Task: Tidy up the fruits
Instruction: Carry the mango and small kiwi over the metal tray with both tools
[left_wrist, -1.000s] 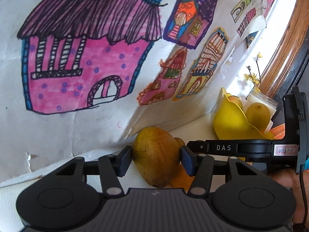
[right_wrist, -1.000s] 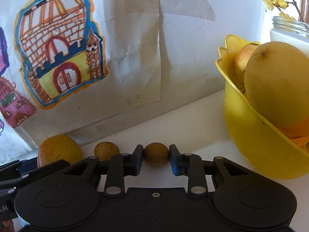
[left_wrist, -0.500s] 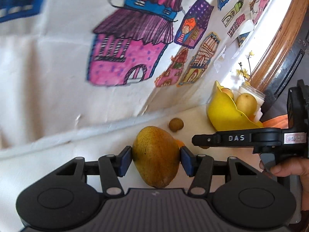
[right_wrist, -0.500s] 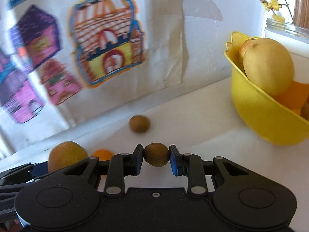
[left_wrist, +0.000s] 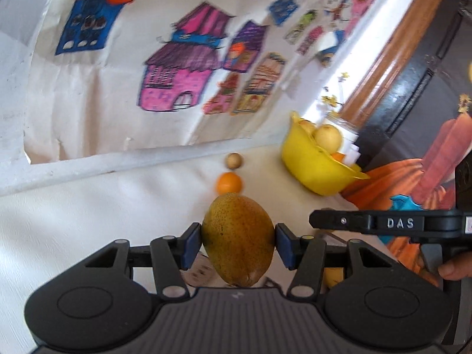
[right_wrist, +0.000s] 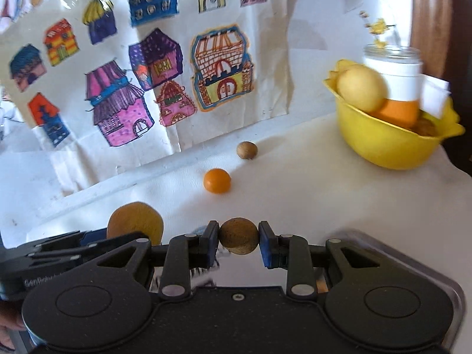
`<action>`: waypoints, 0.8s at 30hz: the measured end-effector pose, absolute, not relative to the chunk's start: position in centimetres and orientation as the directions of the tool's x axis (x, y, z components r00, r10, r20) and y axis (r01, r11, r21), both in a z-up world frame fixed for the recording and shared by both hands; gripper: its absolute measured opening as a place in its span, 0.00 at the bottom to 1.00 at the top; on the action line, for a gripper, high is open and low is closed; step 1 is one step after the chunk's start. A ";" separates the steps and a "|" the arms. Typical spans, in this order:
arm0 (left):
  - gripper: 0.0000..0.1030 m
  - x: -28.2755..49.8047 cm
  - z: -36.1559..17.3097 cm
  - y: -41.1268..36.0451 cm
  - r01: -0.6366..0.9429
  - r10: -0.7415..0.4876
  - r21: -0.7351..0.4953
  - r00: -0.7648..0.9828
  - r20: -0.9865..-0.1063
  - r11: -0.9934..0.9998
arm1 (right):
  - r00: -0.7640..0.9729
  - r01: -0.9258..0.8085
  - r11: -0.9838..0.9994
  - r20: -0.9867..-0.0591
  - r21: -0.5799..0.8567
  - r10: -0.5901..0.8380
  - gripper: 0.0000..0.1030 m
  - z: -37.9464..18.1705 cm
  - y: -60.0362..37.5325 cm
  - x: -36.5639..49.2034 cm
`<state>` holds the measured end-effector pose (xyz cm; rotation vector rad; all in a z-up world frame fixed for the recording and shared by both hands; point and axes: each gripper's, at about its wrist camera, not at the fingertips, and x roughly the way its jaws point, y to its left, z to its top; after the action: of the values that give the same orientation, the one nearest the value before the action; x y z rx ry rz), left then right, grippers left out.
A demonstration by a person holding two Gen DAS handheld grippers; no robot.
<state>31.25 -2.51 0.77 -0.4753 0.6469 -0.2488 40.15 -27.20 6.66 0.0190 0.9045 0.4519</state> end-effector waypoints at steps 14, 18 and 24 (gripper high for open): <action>0.56 27.5 3.6 -10.6 0.202 -0.479 -0.519 0.735 -0.480 0.831 | 0.617 -0.272 0.944 -0.719 0.185 0.319 0.30 8.4 -36.2 30.1; 0.56 27.0 3.9 -13.1 0.238 -0.509 -0.518 0.716 -0.478 0.822 | 0.639 -0.242 0.958 -0.717 0.156 0.278 0.30 7.1 -38.8 27.5; 0.56 25.9 3.9 -16.2 0.299 -0.547 -0.498 0.682 -0.485 0.814 | 0.667 -0.222 0.969 -0.709 0.105 0.230 0.30 5.3 -41.6 24.6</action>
<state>25.89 -16.17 3.92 -0.4006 0.6661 -0.4890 24.55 -41.57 5.30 0.0104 0.8012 0.2546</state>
